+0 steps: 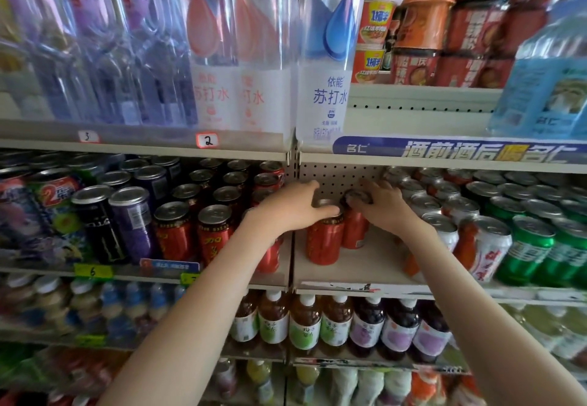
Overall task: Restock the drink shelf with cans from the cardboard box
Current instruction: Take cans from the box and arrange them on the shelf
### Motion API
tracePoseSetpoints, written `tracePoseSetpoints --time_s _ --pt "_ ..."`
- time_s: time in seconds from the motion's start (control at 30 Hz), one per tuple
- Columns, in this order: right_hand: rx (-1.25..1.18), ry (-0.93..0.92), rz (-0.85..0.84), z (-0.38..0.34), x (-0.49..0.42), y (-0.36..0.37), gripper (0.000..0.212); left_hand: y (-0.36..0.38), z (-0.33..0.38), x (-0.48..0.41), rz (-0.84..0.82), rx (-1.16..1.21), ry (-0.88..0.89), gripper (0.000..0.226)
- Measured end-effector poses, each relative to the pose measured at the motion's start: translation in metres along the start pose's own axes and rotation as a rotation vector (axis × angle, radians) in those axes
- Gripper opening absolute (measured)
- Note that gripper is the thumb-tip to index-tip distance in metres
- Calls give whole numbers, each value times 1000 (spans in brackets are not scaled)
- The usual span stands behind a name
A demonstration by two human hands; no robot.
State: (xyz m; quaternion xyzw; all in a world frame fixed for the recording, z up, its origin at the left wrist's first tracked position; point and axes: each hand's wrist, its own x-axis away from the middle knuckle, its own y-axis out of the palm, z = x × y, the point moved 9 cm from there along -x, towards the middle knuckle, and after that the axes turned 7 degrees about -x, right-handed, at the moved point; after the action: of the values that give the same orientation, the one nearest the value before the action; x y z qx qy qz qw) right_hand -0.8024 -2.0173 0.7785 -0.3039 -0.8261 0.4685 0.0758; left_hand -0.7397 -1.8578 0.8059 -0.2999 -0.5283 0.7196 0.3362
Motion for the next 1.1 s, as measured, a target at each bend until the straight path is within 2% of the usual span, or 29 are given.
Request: tracePoseSetpoints --time_s 0.07,0.13,0.2,0.33,0.43,0.57,0.77,0.93,1.1 --pt "-46 -87 43 -23 10 -9 60 -18 -13 11 80 -36 5 62" --pt "-10 -164 -30 -42 16 -1 59 -31 -30 21 125 -111 -25 55" --pt "136 -197 -126 -49 18 17 61 -36 -46 30 127 -222 -64 53" --pt "257 -191 -182 -46 13 38 71 -24 -65 41 -1 -419 -131 61" --pt "277 -185 -245 -40 12 47 83 -12 -66 44 -63 -539 -132 79" --pt "302 -223 -161 -45 12 42 84 -10 -60 45 -40 -629 -102 79" --pt "263 -283 -143 -48 21 37 76 -3 -68 46 -54 -535 -137 81" --pt "246 -309 -181 -43 28 35 80 -7 -68 46 49 -436 -148 83" --pt "233 -318 -207 -39 31 33 77 -7 -64 49 6 -365 -148 89"
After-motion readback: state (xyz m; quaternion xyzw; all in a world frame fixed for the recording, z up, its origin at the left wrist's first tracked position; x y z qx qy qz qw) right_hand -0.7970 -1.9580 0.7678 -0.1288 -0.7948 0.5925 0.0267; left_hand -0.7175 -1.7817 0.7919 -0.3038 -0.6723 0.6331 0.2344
